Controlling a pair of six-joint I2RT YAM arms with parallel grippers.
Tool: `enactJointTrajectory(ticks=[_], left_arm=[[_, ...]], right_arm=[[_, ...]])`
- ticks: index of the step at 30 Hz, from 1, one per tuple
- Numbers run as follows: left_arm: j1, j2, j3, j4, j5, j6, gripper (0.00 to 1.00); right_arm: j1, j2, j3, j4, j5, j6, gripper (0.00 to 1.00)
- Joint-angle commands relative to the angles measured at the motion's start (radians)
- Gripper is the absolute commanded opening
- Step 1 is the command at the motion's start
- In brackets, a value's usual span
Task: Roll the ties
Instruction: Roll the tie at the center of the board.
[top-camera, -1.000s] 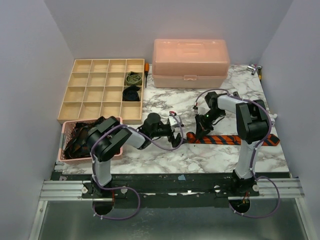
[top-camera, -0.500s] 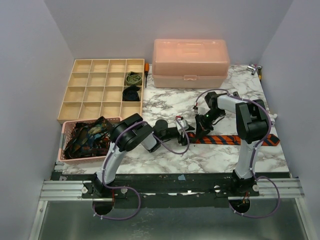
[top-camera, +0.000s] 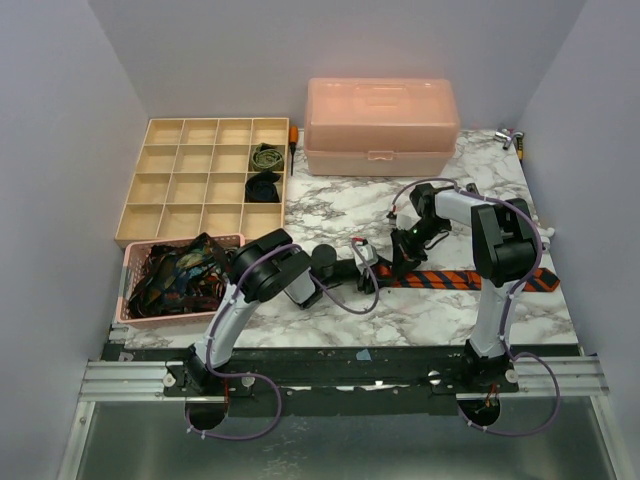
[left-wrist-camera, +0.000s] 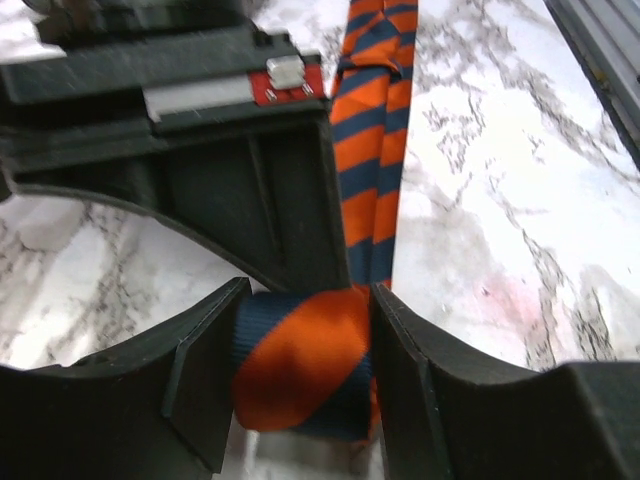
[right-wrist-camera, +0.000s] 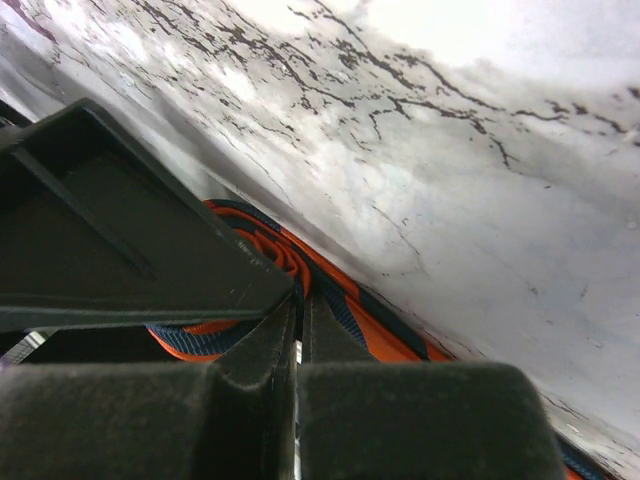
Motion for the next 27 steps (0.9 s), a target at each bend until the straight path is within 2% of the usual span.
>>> enactJointTrajectory(ticks=[1,4,11,16,20,23,27], left_arm=[[-0.019,0.015,-0.045,-0.048,0.016,0.059,0.52],[-0.019,0.023,-0.032,-0.066,0.024,0.072,0.5],[-0.02,0.018,-0.029,-0.083,0.015,0.072,0.4],[-0.021,0.022,-0.011,-0.073,0.013,0.05,0.48],[-0.022,0.039,0.009,-0.081,0.018,0.045,0.44],[-0.022,0.031,0.005,-0.112,0.032,0.056,0.36],[-0.03,-0.036,0.003,-0.321,0.001,0.159,0.12]], right_arm=[[0.026,0.115,-0.06,0.154,0.265,-0.055,0.0],[0.026,0.115,-0.054,0.148,0.261,-0.057,0.0],[0.028,0.104,-0.059,0.145,0.243,-0.058,0.0],[0.038,0.1,-0.076,0.161,0.236,-0.05,0.0],[0.038,0.1,-0.078,0.163,0.237,-0.049,0.0],[0.038,0.1,-0.077,0.16,0.236,-0.051,0.0],[0.039,0.094,-0.061,0.146,0.22,-0.051,0.0]])
